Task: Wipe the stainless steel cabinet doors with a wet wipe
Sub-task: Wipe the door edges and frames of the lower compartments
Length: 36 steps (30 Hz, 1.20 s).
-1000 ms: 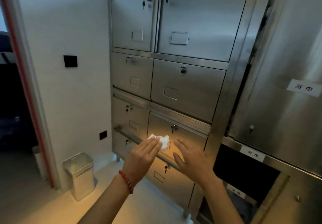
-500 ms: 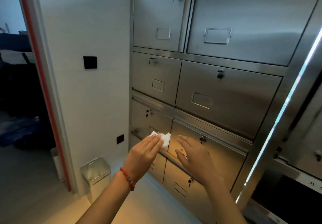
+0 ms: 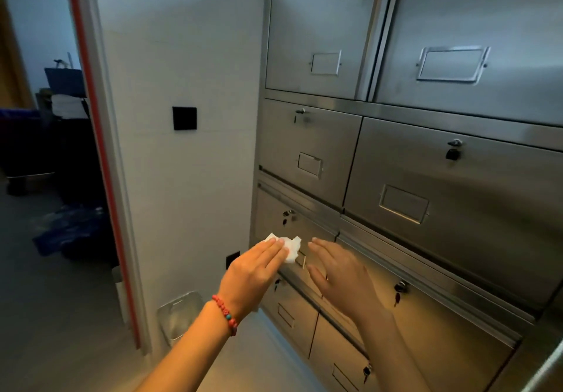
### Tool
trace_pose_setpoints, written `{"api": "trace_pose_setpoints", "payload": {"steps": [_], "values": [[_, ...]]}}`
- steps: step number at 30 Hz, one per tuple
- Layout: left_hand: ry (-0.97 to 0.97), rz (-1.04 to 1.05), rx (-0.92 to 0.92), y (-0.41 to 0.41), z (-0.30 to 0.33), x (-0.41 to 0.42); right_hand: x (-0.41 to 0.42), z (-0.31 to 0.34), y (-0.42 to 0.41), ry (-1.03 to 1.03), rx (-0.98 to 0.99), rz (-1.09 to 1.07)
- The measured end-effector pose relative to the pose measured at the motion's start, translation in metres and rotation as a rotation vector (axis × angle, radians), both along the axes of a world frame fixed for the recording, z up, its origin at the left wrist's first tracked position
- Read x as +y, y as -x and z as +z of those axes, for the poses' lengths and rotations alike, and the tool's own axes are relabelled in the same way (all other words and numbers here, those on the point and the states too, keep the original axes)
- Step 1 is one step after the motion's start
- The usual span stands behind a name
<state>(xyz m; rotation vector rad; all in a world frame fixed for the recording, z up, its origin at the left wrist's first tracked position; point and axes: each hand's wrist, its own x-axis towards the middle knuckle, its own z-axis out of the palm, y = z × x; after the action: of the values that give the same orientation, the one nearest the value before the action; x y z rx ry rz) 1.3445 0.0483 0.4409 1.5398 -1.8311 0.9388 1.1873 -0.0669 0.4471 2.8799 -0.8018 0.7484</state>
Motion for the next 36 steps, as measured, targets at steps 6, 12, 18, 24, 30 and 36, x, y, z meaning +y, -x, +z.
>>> {"api": "trace_pose_setpoints", "payload": {"steps": [6, 12, 18, 24, 30, 36], "values": [[0.007, 0.022, -0.008, -0.023, 0.006, -0.053, -0.063, 0.006, -0.025, 0.018, -0.011, 0.03], [-0.004, 0.035, -0.004, -0.042, 0.005, -0.089, -0.104, 0.004, -0.049, 0.011, -0.04, 0.061], [0.0, 0.003, 0.0, -0.074, 0.0, -0.123, -0.129, -0.001, -0.081, 0.031, -0.099, 0.073], [-0.008, -0.065, -0.011, -0.12, -0.006, -0.159, -0.146, 0.001, -0.122, 0.133, -0.19, 0.07], [0.005, -0.152, -0.008, -0.174, 0.002, -0.196, -0.163, 0.008, -0.173, 0.219, -0.208, 0.057], [-0.001, -0.228, -0.008, -0.206, 0.002, -0.219, -0.173, 0.006, -0.204, 0.294, -0.218, -0.01]]}}
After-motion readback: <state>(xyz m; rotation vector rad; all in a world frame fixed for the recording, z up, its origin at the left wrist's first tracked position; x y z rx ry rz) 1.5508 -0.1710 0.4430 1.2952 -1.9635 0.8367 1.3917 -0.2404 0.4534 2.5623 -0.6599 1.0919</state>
